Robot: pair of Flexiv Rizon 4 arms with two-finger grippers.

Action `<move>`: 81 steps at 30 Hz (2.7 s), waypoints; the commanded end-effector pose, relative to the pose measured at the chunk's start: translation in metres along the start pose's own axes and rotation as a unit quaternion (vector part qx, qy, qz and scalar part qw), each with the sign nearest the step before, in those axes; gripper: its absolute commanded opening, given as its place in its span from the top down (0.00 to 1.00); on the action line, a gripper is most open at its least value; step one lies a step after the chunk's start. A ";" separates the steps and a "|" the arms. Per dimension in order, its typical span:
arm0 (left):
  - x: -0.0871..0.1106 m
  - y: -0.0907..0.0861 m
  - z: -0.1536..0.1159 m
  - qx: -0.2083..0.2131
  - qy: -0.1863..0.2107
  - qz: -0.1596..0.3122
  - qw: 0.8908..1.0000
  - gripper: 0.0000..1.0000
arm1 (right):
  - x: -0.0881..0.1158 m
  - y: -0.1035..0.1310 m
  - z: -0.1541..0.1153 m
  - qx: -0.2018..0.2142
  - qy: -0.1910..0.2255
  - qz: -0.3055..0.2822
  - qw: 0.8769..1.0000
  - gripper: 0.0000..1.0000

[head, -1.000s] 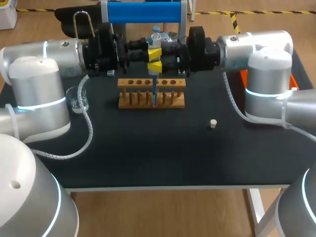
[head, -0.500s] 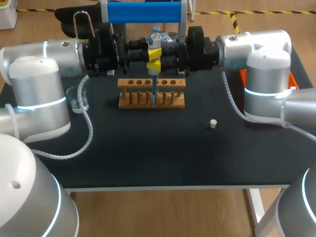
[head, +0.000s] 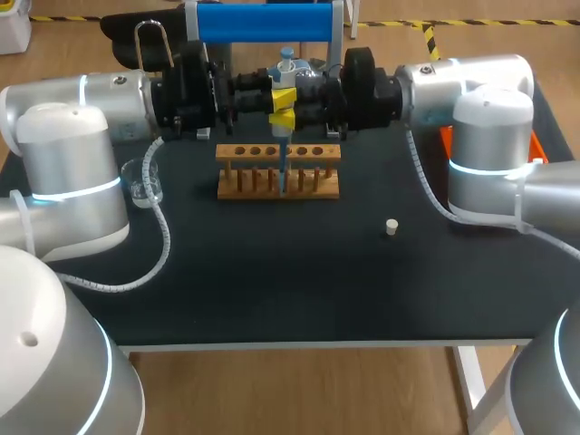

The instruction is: Invert the test tube, pick up the pipette, mount the tip to pipette, aspirate from beaker and dispense into the tube, eject the tip, return the pipette, and cap with the stopper.

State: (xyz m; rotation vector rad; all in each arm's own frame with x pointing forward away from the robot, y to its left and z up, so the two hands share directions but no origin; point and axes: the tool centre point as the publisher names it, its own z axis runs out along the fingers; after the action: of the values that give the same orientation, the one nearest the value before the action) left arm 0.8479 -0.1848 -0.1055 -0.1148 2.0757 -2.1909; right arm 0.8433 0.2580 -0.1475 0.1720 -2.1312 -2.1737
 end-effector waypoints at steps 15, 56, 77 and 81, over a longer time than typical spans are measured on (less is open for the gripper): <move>0.001 0.001 0.000 0.000 0.000 0.000 1.000 0.00 | 0.001 -0.001 -0.006 0.003 0.019 0.000 1.000 1.00; 0.001 0.001 0.000 0.000 0.000 0.000 1.000 0.00 | -0.014 0.006 -0.125 0.029 0.049 -0.016 0.998 1.00; 0.001 0.001 0.000 0.000 0.000 0.000 1.000 0.00 | -0.018 0.008 -0.199 0.027 0.007 -0.025 0.999 1.00; 0.001 0.001 0.000 0.000 0.000 0.000 1.000 0.00 | -0.017 0.008 -0.199 0.022 0.004 -0.023 0.999 1.00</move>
State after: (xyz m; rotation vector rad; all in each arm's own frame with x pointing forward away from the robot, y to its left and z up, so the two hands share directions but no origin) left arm 0.8476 -0.1850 -0.1058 -0.1148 2.0767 -2.1909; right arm 0.8922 0.0630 -0.1428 0.2422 -2.1876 -2.1433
